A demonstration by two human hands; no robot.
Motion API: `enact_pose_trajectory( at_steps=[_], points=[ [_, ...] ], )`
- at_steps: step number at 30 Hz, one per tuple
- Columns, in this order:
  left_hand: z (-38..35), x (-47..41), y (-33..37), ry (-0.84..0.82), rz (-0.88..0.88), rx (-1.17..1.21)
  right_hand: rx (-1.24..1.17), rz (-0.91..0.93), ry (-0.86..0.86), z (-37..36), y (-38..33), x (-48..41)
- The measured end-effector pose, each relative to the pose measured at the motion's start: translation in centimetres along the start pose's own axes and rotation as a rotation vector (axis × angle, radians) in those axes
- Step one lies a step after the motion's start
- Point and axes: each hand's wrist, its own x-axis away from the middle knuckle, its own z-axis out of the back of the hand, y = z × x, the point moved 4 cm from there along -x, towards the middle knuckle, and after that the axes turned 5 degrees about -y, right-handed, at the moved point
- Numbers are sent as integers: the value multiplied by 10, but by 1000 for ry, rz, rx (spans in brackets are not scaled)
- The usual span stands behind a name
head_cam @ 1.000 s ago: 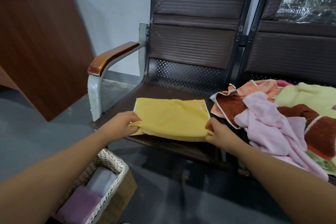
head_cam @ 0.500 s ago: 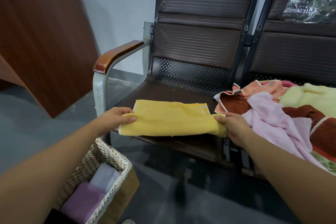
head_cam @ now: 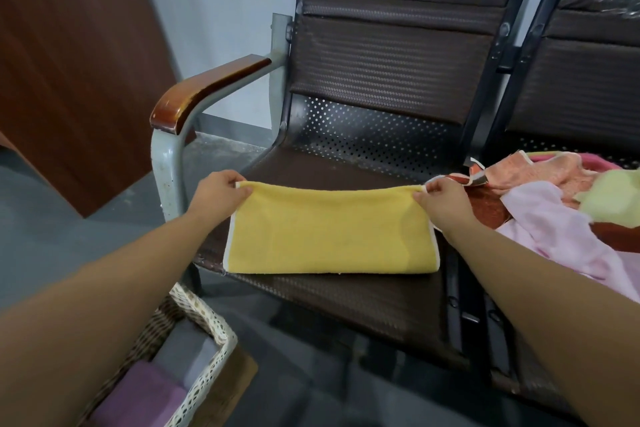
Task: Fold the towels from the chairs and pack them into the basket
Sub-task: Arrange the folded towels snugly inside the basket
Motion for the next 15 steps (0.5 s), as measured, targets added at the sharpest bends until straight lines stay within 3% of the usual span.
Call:
enact_pose_trajectory(
  at_steps=[4, 9, 15],
  points=[
    [-19, -36, -11, 77, 59, 12, 108, 6, 16, -23, 5, -35],
    [-57, -46, -26, 56, 65, -53, 301, 29, -1, -57, 32, -42],
    [-49, -46, -32, 54, 64, -83, 490, 66, 0, -68, 33, -39]
  ],
)
